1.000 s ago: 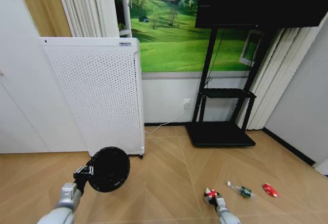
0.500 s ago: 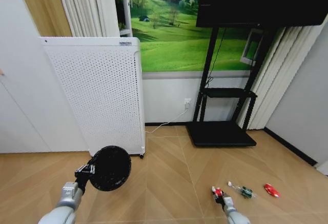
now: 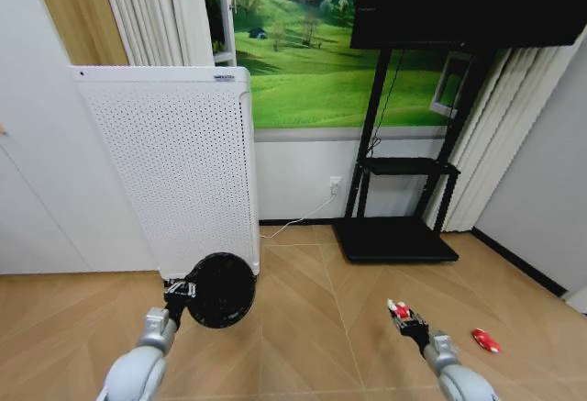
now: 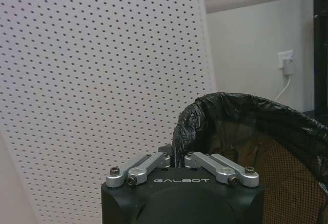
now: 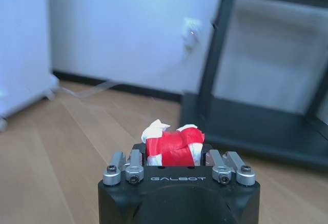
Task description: Pick up the trash bin and place the garbage on the floor into it.
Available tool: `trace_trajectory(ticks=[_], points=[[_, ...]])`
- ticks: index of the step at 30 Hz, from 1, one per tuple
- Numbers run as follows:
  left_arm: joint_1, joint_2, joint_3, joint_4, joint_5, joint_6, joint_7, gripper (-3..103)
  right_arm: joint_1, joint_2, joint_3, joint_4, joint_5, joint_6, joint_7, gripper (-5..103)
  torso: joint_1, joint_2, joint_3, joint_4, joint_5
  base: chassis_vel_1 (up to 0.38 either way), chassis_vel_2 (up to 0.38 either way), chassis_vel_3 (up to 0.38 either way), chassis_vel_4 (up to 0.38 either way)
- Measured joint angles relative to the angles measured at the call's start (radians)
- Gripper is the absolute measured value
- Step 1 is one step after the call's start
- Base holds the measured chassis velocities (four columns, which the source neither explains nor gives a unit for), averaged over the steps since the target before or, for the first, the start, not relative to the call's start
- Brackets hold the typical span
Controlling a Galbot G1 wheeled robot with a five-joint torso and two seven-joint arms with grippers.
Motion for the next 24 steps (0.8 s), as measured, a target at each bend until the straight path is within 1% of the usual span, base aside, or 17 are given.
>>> trace_trajectory(ticks=[1,2,4,5,6,7,9,10,11,13,14,16,18,21,24], points=[[-0.011,-0.01,0.015,0.012,0.005,-0.001,-0.002,7,-0.005,-0.005,-0.008,0.03,0.009,0.031,-0.036,48,0.0,0.0,0.0,0.0004,-0.0001,0.0,0.0,0.0,0.0],[-0.011,-0.01,0.015,0.012,0.005,-0.001,-0.002,7,-0.005,-0.005,-0.008,0.03,0.009,0.031,-0.036,48,0.0,0.0,0.0,0.0004,-0.0001,0.0,0.0,0.0,0.0],[-0.03,-0.028,0.039,0.032,0.014,-0.004,-0.007,7,-0.012,-0.012,-0.021,0.067,0.016,0.083,-0.106,48,0.0,0.0,0.0,0.0007,0.0,0.0,0.0,0.0,0.0],[-0.03,-0.028,0.039,0.032,0.014,-0.004,-0.007,7,-0.012,-0.012,-0.021,0.067,0.016,0.083,-0.106,48,0.0,0.0,0.0,0.0007,0.0,0.0,0.0,0.0,0.0],[-0.048,-0.037,0.058,0.046,0.018,-0.005,-0.009,7,-0.018,-0.014,-0.026,0.09,0.016,0.111,-0.137,48,0.0,0.0,0.0,0.0006,-0.0002,0.0,0.0,0.0,0.0],[-0.048,-0.037,0.058,0.046,0.018,-0.005,-0.009,7,-0.018,-0.014,-0.026,0.09,0.016,0.111,-0.137,48,0.0,0.0,0.0,0.0006,-0.0002,0.0,0.0,0.0,0.0],[-0.095,-0.047,0.096,0.075,0.02,-0.007,-0.01,7,-0.027,-0.014,-0.032,0.129,0.023,0.144,-0.174,48,0.0,0.0,0.0,-0.0003,0.0,0.0,0.0,0.0,0.0],[-0.12,-0.05,0.113,0.092,0.02,-0.008,-0.01,7,-0.027,-0.013,-0.036,0.143,0.026,0.156,-0.19,48,0.0,0.0,0.0,-0.0002,-0.0002,0.0,0.0,0.0,0.0],[-0.12,-0.05,0.113,0.092,0.02,-0.008,-0.01,7,-0.027,-0.013,-0.036,0.143,0.026,0.156,-0.19,48,0.0,0.0,0.0,-0.0002,-0.0002,0.0,0.0,0.0,0.0],[-0.178,-0.06,0.154,0.136,0.017,-0.008,-0.015,7,-0.015,-0.01,-0.058,0.159,0.026,0.176,-0.225,48,0.0,0.0,0.0,-0.0002,0.0,0.0,0.0,0.0,0.0],[-0.178,-0.06,0.154,0.136,0.017,-0.008,-0.015,7,-0.015,-0.01,-0.058,0.159,0.026,0.176,-0.225,48,0.0,0.0,0.0,-0.0002,0.0,0.0,0.0,0.0,0.0],[-0.211,-0.071,0.183,0.163,0.015,-0.009,-0.018,7,0.0,-0.009,-0.085,0.168,0.026,0.187,-0.245,48,0.0,0.0,0.0,0.0,-0.0002,0.0,0.0,0.0,0.0],[-0.244,-0.087,0.228,0.199,0.013,-0.009,-0.021,7,0.031,-0.006,-0.138,0.17,0.021,0.197,-0.251,48,0.0,0.0,0.0,0.0001,-0.0001,0.0,0.0,0.0,0.0],[-0.256,-0.095,0.249,0.214,0.013,-0.009,-0.023,7,0.048,-0.004,-0.163,0.171,0.02,0.197,-0.251,48,0.0,0.0,0.0,0.0,-0.0001,0.0,0.0,0.0,0.0],[-0.275,-0.122,0.31,0.259,0.016,-0.009,-0.024,7,0.115,0.005,-0.235,0.172,0.022,0.19,-0.237,48,0.0,0.0,0.0,0.0002,-0.0002,0.0,0.0,0.0,0.0]])
